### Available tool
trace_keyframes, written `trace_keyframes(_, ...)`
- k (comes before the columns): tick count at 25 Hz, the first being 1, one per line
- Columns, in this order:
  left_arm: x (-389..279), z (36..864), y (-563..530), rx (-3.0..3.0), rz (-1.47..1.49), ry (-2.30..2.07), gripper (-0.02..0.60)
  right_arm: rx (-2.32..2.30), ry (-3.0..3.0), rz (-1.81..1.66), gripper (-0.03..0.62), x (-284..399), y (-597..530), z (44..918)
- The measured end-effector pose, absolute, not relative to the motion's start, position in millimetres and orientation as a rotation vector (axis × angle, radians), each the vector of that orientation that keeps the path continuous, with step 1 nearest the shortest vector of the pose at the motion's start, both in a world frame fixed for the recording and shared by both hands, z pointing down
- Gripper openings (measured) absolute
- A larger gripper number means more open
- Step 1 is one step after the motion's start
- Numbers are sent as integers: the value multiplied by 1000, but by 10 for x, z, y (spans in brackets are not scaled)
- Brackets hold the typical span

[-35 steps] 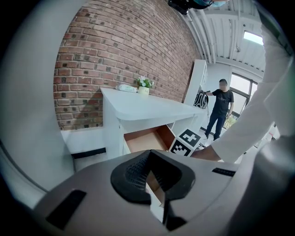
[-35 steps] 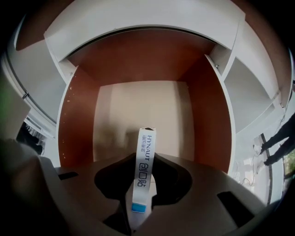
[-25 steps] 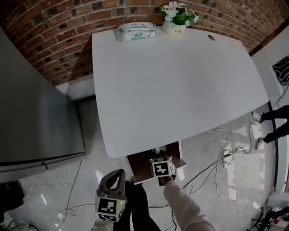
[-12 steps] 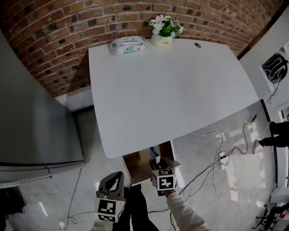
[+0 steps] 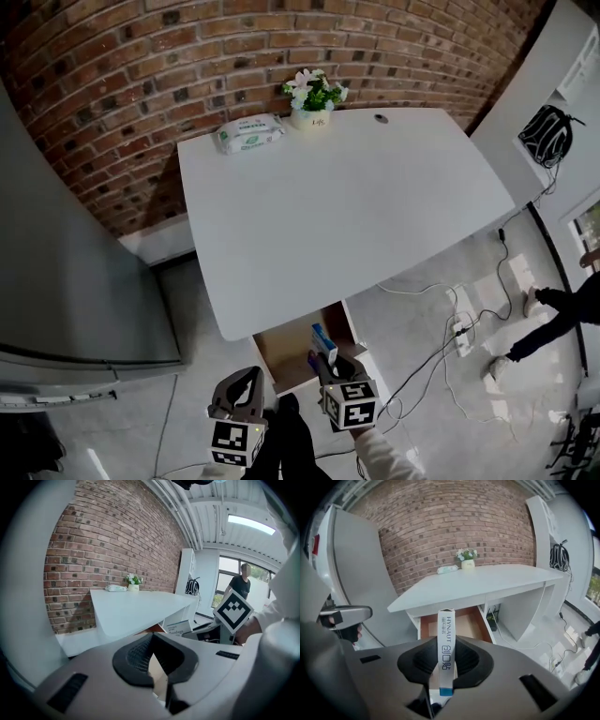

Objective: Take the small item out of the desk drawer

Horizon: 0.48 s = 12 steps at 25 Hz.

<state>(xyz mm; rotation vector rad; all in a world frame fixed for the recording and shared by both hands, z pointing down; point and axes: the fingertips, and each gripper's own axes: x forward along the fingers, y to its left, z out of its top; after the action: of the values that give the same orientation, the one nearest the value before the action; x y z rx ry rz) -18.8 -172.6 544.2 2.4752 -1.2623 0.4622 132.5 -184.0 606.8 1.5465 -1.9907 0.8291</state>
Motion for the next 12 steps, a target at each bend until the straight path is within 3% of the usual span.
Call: trace_keyframes(12,-167,5013,-1660,2557,416,-1253,15,1730,-2081,791,95,1391,-1539,5209)
